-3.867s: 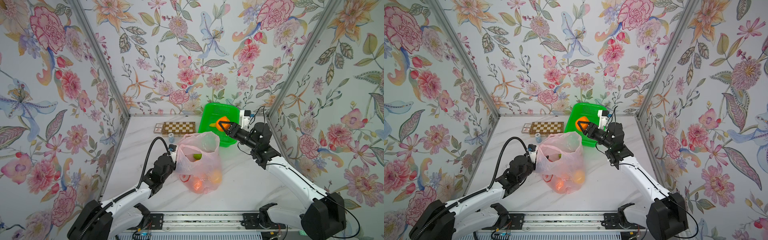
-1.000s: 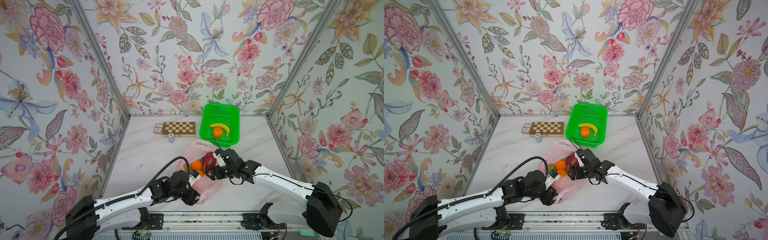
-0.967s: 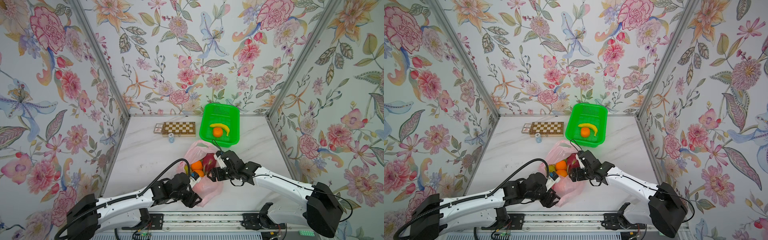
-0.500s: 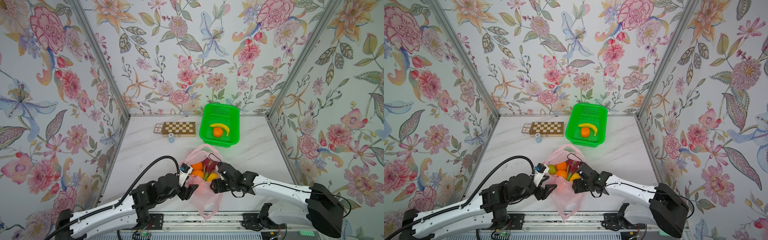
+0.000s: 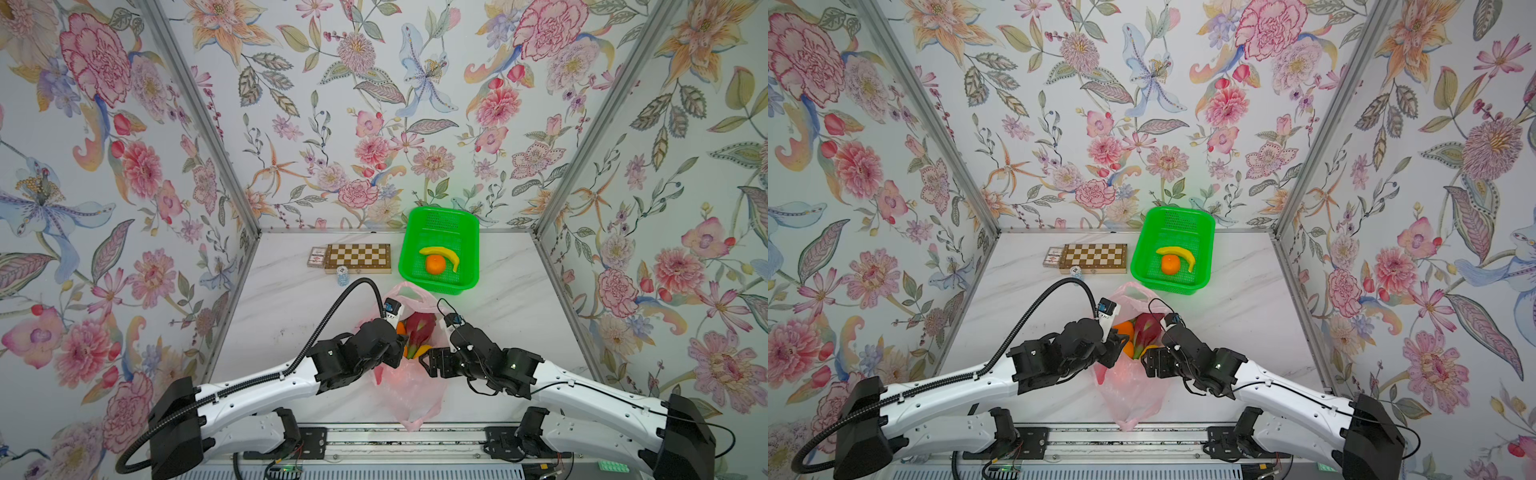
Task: Untie the knot of the plastic bag and take out the fruit
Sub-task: 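Lower the right gripper into the bag onto an orange while the left holds the rim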
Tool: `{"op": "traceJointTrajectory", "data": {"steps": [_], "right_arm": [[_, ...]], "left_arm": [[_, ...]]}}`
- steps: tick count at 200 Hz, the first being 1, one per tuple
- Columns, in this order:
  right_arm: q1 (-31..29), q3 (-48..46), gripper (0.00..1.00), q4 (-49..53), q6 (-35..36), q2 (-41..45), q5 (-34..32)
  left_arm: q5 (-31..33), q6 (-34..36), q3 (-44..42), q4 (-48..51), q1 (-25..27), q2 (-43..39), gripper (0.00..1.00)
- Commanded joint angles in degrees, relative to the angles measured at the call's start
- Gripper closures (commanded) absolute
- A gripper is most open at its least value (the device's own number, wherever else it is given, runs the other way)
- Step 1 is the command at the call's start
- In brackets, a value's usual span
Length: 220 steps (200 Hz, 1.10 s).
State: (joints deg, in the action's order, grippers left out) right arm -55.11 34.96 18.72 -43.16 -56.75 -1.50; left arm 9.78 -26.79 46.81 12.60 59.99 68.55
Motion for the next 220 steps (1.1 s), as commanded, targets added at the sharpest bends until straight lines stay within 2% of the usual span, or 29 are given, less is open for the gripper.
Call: {"op": "traceJointTrajectory", "data": {"steps": [1, 47, 104, 127, 145, 169, 192, 220], "right_arm": [[-0.15, 1.02, 0.11, -2.95, -1.05, 1.63, -1.17], [-0.23, 0.9, 0.11, -9.23, -0.8, 1.71, 0.51], [-0.08, 0.91, 0.1, -13.88, -0.8, -0.15, 0.75], [0.09, 1.03, 0.1, -14.6, -0.71, -1.68, 1.54], [0.41, 1.34, 0.1, -14.35, -0.74, -2.64, 2.09], [1.35, 1.29, 0.09, -15.42, -0.82, -3.22, 3.38], [2.27, 0.91, 0.09, -16.07, -1.19, -3.27, 4.43], [2.91, 0.46, 0.09, -15.36, -1.44, -2.85, 4.92]], "left_arm": [[2.15, -1.69, 2.95, 3.25, -2.63, 3.27, 0.59], [0.88, 0.28, 7.1, 4.14, -8.21, 10.81, 0.58], [-2.12, 1.39, 10.55, 3.66, -11.39, 18.59, 0.58], [-5.31, 1.46, 10.66, 3.01, -12.35, 20.09, 0.53], [-9.03, 1.47, 10.46, 2.42, -12.35, 21.49, 0.46], [-6.85, 1.34, 11.09, 4.68, -12.35, 24.71, 0.42], [-5.78, 2.06, 11.33, 4.08, -12.35, 26.15, 0.33], [-4.44, 2.84, 12.17, 4.56, -12.35, 28.54, 0.31]]}}
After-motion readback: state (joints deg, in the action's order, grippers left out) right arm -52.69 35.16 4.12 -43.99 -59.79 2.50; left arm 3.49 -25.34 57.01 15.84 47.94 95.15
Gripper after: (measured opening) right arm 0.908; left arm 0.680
